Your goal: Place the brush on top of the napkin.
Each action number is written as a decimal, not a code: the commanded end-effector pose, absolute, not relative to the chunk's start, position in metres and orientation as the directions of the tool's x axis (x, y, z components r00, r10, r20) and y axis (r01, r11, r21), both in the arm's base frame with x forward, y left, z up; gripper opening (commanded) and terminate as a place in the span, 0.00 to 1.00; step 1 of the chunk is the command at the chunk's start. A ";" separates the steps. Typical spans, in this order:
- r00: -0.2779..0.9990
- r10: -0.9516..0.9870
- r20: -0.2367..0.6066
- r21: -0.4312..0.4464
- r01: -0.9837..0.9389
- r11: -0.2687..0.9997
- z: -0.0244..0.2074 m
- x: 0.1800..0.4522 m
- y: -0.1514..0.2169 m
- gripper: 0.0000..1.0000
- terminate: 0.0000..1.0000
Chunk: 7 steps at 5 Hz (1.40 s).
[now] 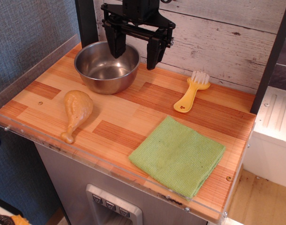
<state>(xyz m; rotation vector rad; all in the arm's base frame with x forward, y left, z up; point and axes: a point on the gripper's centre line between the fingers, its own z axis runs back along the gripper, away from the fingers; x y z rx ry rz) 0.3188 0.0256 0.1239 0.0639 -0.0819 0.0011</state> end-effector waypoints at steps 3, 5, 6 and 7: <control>0.962 0.036 0.271 -0.073 -0.017 0.997 0.092 0.361 0.009 1.00 0.00; 0.959 -0.088 0.270 -0.027 0.099 0.995 0.060 0.391 -0.023 1.00 0.00; 0.960 -0.142 0.239 -0.010 0.149 0.989 0.056 0.394 -0.037 1.00 0.00; 0.965 -0.150 0.215 -0.007 0.155 0.988 0.049 0.404 -0.048 1.00 0.00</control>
